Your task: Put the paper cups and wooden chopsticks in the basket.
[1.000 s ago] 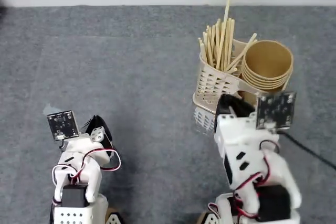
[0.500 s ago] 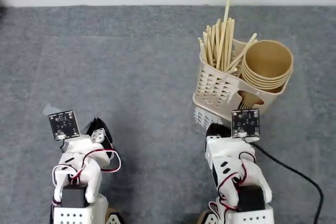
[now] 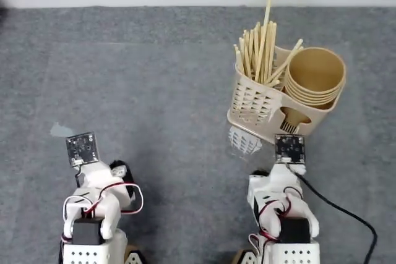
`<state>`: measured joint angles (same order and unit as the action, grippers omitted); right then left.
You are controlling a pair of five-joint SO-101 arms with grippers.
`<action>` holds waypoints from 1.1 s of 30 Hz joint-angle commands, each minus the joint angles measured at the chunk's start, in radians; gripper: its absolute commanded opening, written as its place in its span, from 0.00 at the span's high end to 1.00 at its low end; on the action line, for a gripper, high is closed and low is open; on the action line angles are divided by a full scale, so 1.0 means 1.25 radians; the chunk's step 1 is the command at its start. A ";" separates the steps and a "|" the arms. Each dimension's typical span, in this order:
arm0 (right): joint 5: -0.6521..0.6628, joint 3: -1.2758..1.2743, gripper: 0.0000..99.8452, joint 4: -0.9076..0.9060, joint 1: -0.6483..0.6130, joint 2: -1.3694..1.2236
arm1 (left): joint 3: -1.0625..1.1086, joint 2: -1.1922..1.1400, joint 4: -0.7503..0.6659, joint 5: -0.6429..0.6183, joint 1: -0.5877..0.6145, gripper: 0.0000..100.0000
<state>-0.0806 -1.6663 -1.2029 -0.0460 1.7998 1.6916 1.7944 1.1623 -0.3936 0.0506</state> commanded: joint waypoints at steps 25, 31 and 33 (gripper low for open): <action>0.000 -0.012 0.99 -0.084 0.123 0.012 | -0.006 -0.001 0.068 -0.007 0.002 0.99; 0.000 -0.012 0.99 -0.084 0.123 0.012 | -0.006 -0.001 0.068 -0.007 0.002 0.99; 0.000 -0.012 0.99 -0.084 0.123 0.012 | -0.006 -0.001 0.068 -0.007 0.002 0.99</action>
<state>-0.0806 -1.6663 -1.3042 0.1013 1.7998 1.6916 1.7944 1.2421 -0.3936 0.0522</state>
